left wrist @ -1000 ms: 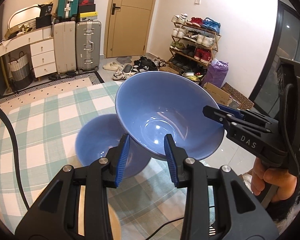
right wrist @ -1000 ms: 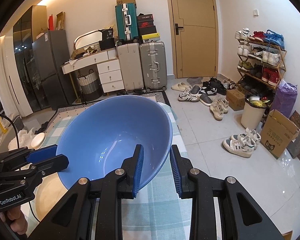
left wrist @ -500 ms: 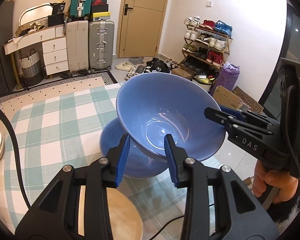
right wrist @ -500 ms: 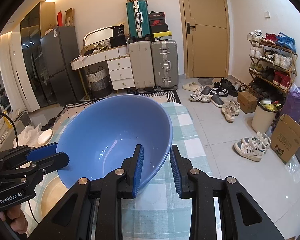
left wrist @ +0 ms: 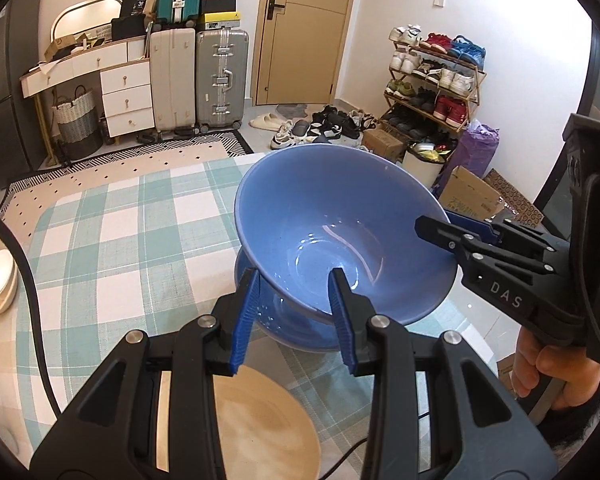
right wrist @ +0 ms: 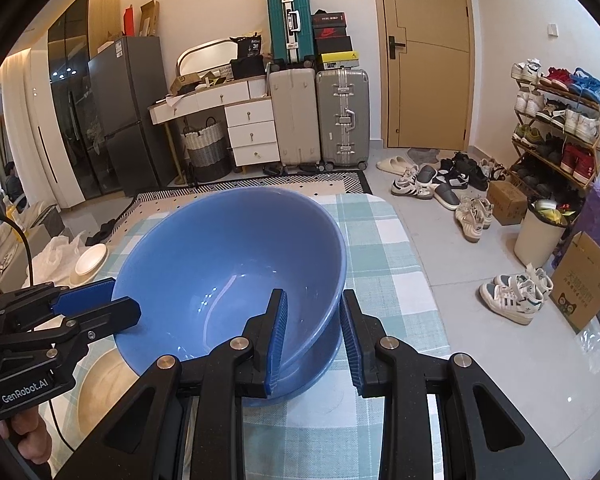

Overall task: Organize plates and bowls
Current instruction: 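Lower the held bowl into the other light-blue bowl with both grippers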

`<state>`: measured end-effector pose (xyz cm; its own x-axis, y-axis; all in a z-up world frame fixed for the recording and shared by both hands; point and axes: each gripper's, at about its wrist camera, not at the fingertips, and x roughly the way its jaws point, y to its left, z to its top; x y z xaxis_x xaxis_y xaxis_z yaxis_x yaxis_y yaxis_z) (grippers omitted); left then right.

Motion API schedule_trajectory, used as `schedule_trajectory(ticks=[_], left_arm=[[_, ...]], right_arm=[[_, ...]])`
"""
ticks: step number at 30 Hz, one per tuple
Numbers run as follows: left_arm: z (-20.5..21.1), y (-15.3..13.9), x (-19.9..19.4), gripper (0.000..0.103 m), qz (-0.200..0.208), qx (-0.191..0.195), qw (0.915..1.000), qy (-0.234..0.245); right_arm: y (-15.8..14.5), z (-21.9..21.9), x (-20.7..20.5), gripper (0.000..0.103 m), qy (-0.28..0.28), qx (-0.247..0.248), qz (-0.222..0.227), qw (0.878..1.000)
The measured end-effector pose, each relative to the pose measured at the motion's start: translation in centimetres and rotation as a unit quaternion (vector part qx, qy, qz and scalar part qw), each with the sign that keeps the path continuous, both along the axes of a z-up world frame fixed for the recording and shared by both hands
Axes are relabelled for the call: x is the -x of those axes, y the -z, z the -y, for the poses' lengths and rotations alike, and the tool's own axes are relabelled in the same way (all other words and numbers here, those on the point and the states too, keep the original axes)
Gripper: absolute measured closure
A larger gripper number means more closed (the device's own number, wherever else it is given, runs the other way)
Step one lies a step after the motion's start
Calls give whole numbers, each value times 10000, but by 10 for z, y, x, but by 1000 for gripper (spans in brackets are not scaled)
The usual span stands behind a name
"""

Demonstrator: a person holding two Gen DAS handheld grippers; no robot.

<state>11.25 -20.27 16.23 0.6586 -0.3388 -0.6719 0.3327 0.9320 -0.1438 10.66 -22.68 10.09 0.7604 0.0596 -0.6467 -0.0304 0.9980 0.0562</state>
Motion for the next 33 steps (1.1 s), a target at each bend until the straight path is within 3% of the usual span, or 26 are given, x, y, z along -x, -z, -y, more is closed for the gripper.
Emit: schedule_trajectory(ticks=[33], left_arm=[[6,101,-72,71,-412,-395,9983,-149]], right_arm=[[69,-2,-36,75,29,127,-463,9988]])
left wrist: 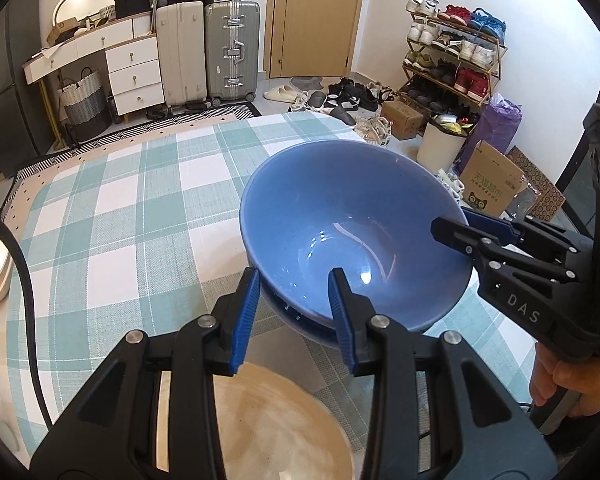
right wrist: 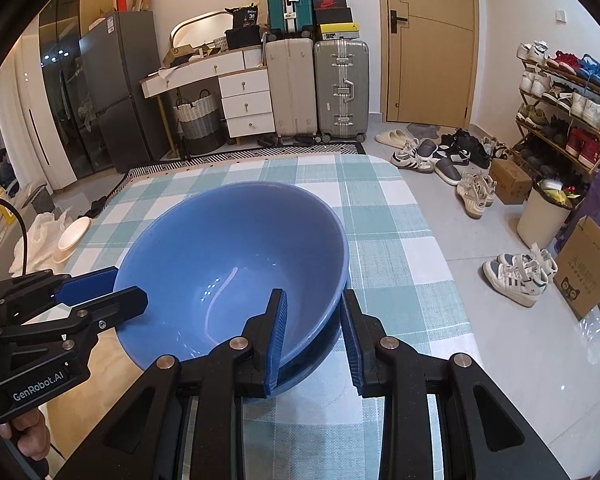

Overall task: Organize plates and bowls
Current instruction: 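Lower the held bowl into the other light-blue bowl with both grippers, then open both grippers to release the nested bowl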

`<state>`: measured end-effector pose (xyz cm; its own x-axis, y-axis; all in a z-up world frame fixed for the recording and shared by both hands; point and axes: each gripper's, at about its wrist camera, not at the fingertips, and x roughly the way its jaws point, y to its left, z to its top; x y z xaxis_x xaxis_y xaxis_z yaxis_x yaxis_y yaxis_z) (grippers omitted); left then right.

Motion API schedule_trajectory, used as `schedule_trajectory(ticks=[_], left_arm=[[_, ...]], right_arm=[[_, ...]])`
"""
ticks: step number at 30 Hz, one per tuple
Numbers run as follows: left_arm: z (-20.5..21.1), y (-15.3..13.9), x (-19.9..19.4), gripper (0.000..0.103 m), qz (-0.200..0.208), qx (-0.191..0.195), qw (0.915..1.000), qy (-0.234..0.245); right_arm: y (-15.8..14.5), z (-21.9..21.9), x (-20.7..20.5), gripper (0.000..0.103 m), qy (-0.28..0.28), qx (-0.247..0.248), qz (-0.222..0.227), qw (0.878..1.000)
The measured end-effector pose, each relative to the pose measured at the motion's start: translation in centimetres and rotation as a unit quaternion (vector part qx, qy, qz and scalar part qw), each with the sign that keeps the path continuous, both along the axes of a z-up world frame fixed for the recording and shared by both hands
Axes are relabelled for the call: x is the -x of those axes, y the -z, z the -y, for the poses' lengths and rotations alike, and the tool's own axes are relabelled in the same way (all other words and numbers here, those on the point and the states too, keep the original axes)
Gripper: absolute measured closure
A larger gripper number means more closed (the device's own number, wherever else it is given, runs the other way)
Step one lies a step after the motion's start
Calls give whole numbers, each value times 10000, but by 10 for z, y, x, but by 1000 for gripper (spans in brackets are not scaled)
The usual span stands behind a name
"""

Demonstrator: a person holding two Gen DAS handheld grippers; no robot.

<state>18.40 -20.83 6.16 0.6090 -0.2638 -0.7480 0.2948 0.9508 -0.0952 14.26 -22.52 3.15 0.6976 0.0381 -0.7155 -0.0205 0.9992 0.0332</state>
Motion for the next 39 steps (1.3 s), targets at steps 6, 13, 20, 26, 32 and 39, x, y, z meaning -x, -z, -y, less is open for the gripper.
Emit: schedule_trajectory(ticks=[6,13,20,26,32,39], left_arm=[[2,13,-4,71,-18,-112,9999,-3],[3,23,-8,71,-87,-124,9999,36],[2,28,-6,71,-122,-99,9998,76],[-2,35,-8,70,-151,-29,9998,104],[-6,37,-9,67,-244,53,9996,98],[-16,31,-10,36,-270,393,9988,107]], right_arm=[[9,-6,-2,75,40,108,-65,9999],[15,-6,-2,75,51,164,-108,9998],[18,-7,-2,73,66,199,-124,9997],[18,-6,-2,73,85,210,-145,9996],[18,-1,-2,72,55,108,-192,9997],[12,13,-4,63,13,-357,-225,9991]])
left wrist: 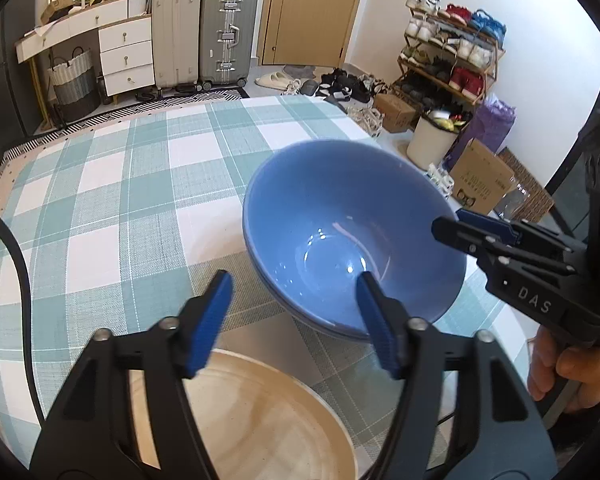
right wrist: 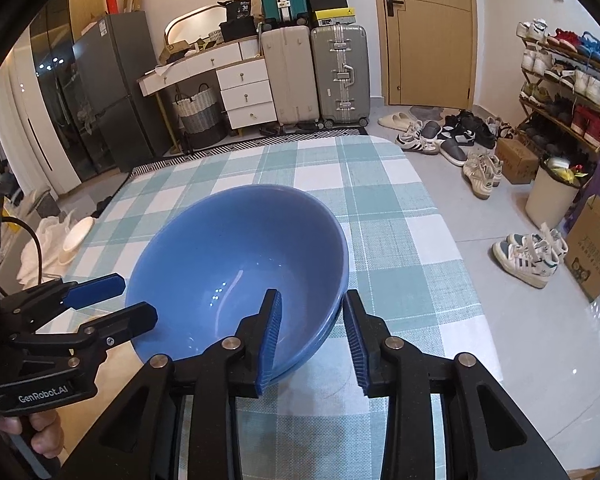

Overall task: Organize plates and bowls
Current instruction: 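Open both grippers to release the nested bowl, then close both grippers on the rim of the stacked blue bowls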

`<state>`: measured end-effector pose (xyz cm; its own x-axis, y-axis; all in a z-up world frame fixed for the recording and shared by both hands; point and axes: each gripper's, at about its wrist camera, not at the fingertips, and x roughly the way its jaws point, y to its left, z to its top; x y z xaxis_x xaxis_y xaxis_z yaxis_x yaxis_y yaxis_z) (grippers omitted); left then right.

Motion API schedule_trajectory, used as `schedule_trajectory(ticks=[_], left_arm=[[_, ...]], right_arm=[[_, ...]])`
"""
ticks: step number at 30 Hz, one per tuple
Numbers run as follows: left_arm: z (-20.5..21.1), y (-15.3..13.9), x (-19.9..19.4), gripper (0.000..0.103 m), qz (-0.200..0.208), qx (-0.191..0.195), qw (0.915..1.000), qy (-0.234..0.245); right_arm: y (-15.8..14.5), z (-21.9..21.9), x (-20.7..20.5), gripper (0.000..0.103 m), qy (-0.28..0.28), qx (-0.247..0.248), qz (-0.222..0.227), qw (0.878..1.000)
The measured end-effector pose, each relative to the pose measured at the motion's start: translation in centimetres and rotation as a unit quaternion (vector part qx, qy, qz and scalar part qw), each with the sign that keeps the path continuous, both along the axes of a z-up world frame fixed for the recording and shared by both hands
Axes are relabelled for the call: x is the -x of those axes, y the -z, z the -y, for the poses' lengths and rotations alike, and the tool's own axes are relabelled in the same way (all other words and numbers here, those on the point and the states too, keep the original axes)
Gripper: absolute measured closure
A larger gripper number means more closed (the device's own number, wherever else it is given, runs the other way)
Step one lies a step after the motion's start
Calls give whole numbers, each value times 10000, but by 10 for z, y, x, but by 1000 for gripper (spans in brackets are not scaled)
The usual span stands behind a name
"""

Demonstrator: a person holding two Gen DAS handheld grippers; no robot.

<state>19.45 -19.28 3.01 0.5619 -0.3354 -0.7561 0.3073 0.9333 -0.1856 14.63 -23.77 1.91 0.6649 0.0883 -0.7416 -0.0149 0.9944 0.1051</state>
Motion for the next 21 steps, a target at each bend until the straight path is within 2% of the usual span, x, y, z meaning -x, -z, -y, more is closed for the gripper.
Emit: schedule_trajectory(ticks=[1,5,7,10,12,13,21], left_arm=[[-2,-2,0,30,0,74,10000,4],[-9,-6,-5,24,24,116,9999,-83],[-12,-4,-10,24,-73,172,9998,-121],[-17,-1,-16,18,-177,303,9992,-177],[-19,2,-21,11,-235,374,9988,-230],[-20,3,-22,2,-248,402,9986,-249],[-20,15,-34,2,-376,499,9974,-366]], right_arm=[[-1,1,1,48,14,-14,37,10000],[-7,7,2,30,100,-106,191,9997],[-7,13,0,16,155,-230,190,9994],[-7,21,-2,10,215,-395,185,9988],[-6,25,-3,5,288,-470,191,9983],[-5,27,-3,3,328,-494,184,9981],[10,32,-11,2,363,-602,43,9975]])
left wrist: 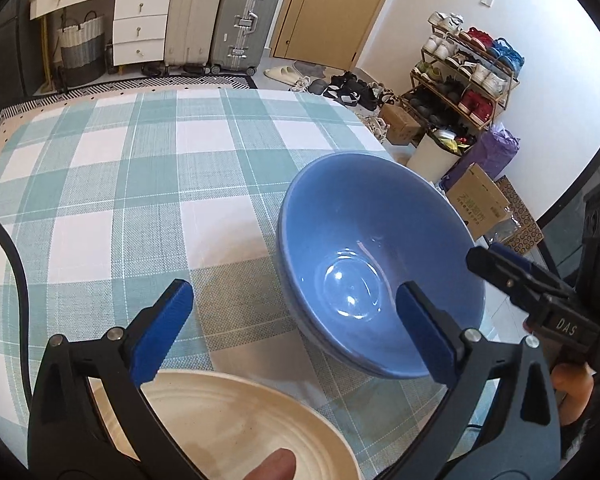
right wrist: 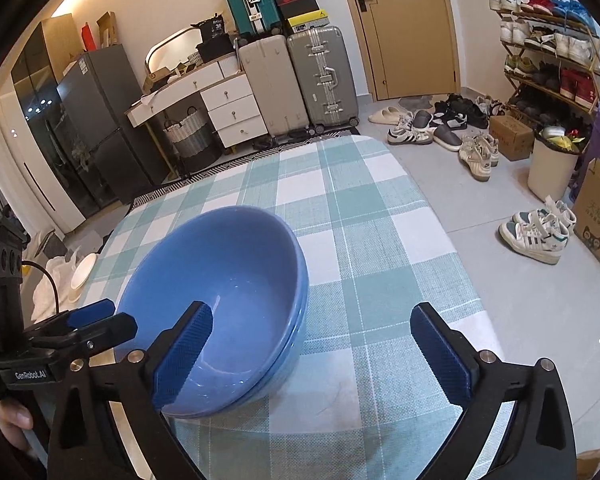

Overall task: Organize plates and bowls
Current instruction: 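Close both grippers on the rim of the stacked blue bowls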

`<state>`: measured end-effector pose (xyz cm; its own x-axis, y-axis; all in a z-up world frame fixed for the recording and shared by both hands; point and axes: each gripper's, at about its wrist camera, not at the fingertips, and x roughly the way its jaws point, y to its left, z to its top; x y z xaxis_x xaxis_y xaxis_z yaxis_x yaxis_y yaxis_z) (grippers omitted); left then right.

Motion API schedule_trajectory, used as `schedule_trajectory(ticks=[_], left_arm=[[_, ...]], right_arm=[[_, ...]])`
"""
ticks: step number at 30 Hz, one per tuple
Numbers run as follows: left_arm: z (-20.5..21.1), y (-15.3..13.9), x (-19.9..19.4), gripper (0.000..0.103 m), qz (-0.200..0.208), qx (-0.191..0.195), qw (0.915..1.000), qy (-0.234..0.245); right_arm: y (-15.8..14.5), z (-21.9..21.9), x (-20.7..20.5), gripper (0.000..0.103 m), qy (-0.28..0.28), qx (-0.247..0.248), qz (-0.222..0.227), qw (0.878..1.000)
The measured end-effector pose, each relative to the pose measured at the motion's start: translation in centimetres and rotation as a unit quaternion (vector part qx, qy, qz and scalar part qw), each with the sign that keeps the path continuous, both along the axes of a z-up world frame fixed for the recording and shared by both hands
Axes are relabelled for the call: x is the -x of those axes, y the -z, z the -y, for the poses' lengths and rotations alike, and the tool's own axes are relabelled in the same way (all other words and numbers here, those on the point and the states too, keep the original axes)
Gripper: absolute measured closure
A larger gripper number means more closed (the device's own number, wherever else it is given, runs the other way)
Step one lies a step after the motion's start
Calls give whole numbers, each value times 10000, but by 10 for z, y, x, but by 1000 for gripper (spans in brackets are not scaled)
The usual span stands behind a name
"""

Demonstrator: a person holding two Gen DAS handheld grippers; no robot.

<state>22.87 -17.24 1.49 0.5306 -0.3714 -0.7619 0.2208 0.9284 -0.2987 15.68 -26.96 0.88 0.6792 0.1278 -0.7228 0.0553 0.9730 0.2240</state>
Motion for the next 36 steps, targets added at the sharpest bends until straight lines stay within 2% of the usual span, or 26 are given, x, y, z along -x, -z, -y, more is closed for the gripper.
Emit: schedule_trajectory(ticks=[6,8,10,12,16,18,20,22,27,30,36], left_arm=[[-2,5,-9,2,-69,80,9999,-117],[-4,7,-12,2,-93,115,9998,-156],[-4,9,-15,4,-143,207,9996,-143],[-5,12,-18,8,-192,262,9994,-117],[-2,17,-22,26,-255,301,9992,-47],[0,19,-22,30,-275,311,9991,-15],[3,20,-23,41,-273,322,9991,61],[6,22,-24,51,-277,274,9992,112],[11,25,-24,74,-296,215,9992,146],[12,25,-23,76,-254,162,9995,135],[11,25,-23,76,-220,139,9996,133]], right_arm=[[12,-2,-5,2,-106,-167,-76,9998],[14,-3,-7,5,-151,-231,-85,9996],[18,-4,-9,15,-197,-265,-155,9993],[22,-4,-12,22,-225,-324,-225,9990],[28,-5,-15,28,-354,-562,-272,9974],[30,-6,-17,31,-356,-543,-280,9975],[31,-7,-18,36,-386,-559,-286,9973],[32,-8,-20,47,-437,-622,-315,9966],[32,-8,-19,65,-406,-602,-281,9970],[31,-8,-18,69,-371,-587,-225,9973],[31,-8,-17,71,-361,-535,-163,9978]])
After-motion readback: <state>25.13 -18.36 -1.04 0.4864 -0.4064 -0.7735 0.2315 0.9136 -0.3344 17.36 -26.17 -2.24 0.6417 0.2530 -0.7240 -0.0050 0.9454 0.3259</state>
